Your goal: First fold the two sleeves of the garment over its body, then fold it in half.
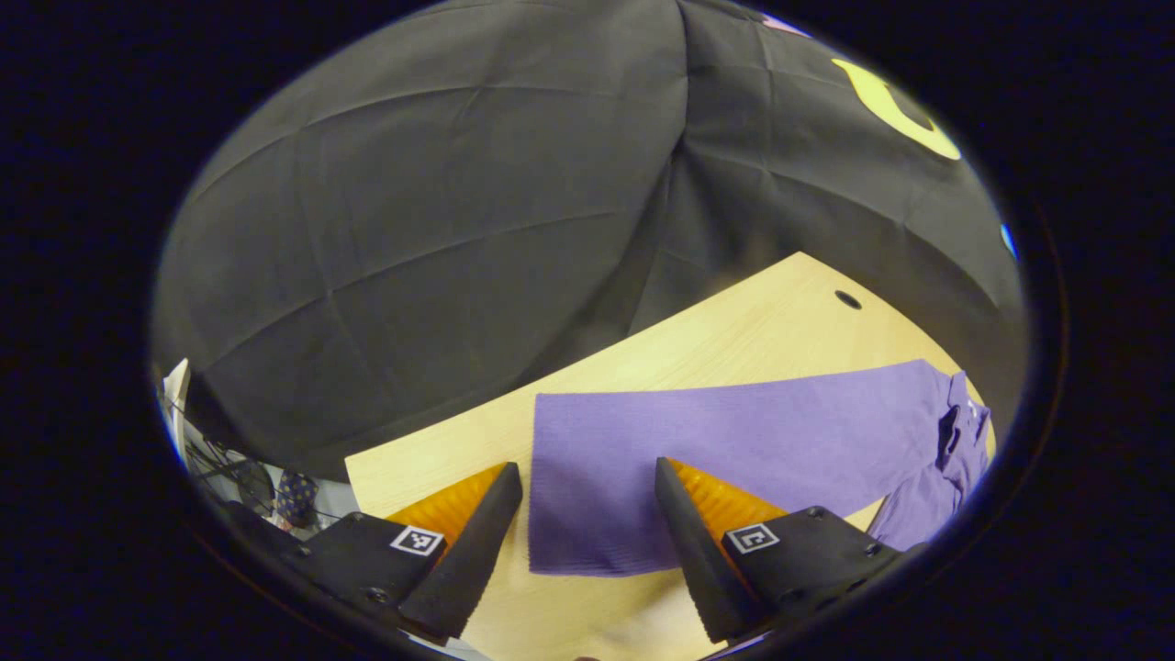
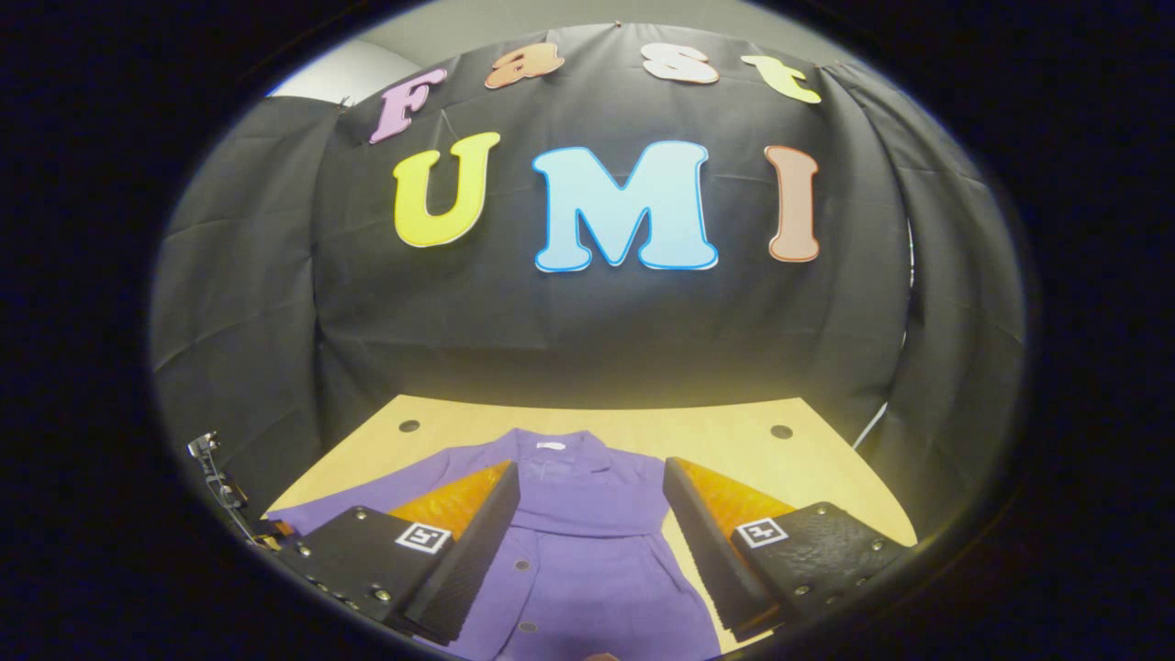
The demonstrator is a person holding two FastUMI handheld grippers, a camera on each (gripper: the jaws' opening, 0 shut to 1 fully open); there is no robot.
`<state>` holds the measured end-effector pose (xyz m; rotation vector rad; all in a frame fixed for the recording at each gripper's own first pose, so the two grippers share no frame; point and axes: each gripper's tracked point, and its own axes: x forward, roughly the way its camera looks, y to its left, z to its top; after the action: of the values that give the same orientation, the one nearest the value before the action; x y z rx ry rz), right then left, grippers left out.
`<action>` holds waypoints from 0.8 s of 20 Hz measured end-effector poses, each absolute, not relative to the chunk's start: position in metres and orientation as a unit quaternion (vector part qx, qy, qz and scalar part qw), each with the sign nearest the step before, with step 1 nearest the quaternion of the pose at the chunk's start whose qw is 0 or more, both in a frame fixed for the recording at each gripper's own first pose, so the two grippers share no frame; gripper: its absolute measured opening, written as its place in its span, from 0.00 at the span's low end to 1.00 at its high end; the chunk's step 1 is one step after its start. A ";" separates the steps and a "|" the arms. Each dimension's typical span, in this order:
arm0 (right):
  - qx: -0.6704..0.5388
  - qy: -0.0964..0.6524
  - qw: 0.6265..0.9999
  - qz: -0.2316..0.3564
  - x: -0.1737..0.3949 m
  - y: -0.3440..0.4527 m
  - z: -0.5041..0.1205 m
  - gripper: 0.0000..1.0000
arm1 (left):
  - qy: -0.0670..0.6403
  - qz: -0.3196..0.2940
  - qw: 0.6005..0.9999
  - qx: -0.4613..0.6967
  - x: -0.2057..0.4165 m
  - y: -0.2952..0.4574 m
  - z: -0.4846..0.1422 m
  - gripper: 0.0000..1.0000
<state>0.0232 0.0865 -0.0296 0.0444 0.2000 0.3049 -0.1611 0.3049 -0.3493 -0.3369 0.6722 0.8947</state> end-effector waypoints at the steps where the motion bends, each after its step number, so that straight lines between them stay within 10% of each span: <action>1: 0.022 0.100 0.983 0.155 0.023 0.089 -0.030 0.97 | 0.323 0.420 0.834 -0.153 -0.161 0.304 -0.350 0.94; 3: 0.024 0.100 0.981 0.164 0.023 0.096 -0.028 0.97 | 0.334 0.413 0.837 -0.132 -0.160 0.301 -0.355 0.94; 10: 0.024 0.104 0.977 0.183 0.028 0.105 -0.033 0.97 | 0.338 0.383 0.851 -0.122 -0.132 0.287 -0.358 0.20; 16: 0.030 0.110 0.979 0.169 0.033 0.088 -0.039 0.97 | 0.327 0.378 0.856 -0.129 -0.125 0.284 -0.349 0.06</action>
<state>0.0333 0.0881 -0.0387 0.0613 0.2215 0.3397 -0.1251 0.2845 -0.3491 -0.2713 0.6881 0.7944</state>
